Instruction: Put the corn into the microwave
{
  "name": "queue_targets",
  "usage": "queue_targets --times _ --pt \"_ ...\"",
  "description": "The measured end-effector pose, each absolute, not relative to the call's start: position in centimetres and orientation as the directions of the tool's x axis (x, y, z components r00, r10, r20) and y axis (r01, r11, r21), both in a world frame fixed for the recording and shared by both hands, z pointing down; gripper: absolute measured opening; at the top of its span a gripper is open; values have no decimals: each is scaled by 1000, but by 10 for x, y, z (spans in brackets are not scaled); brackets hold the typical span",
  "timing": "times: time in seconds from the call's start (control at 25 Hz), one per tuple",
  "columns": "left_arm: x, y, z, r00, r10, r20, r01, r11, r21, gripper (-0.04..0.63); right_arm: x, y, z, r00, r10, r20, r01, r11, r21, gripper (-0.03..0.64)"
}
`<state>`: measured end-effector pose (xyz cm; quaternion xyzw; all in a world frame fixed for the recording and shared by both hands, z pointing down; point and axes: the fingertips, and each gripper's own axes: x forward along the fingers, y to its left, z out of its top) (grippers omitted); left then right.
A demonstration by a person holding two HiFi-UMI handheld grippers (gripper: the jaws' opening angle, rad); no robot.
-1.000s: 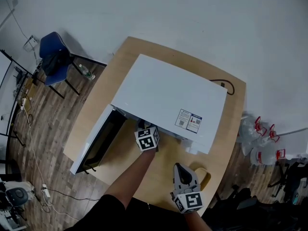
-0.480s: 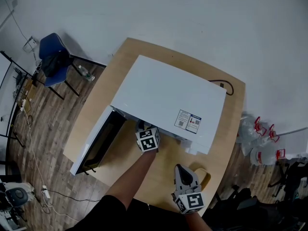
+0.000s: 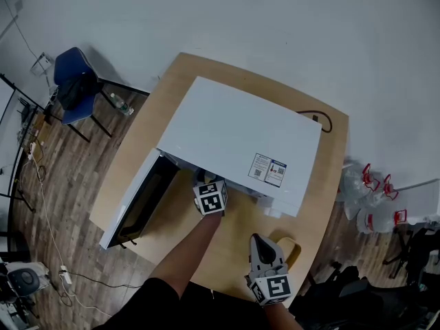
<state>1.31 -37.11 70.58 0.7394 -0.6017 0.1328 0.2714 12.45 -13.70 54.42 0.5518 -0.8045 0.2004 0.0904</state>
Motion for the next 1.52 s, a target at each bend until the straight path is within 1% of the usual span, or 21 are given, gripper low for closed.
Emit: queue_targets --times 0.28,0.52,0.8,1.12,1.44,1.48,1.52 --pt "12 -369 702 254 -819 514 -956 -131 262 235 119 -132 539 -375 -857 354 -923 312 -225 60" --pt "1 -352 692 267 -829 492 -952 -146 270 235 119 -127 535 -365 -866 342 -928 308 -209 60" --pt "-15 -313 657 312 -846 432 -938 -202 282 235 118 -112 528 -349 -879 326 -936 309 -168 60" --pt "-31 -212 596 402 -851 337 -900 -300 317 235 92 -68 507 -350 -891 289 -936 322 -140 58" --pt "-60 -89 530 464 -849 253 -870 -383 310 232 64 -8 478 -344 -901 264 -939 324 -117 58" --pt "-64 -72 522 469 -849 245 -868 -390 309 215 60 1 474 -345 -902 260 -938 327 -112 60" --pt "-68 -56 515 473 -848 238 -865 -396 309 181 57 8 471 -346 -902 257 -938 329 -109 60"
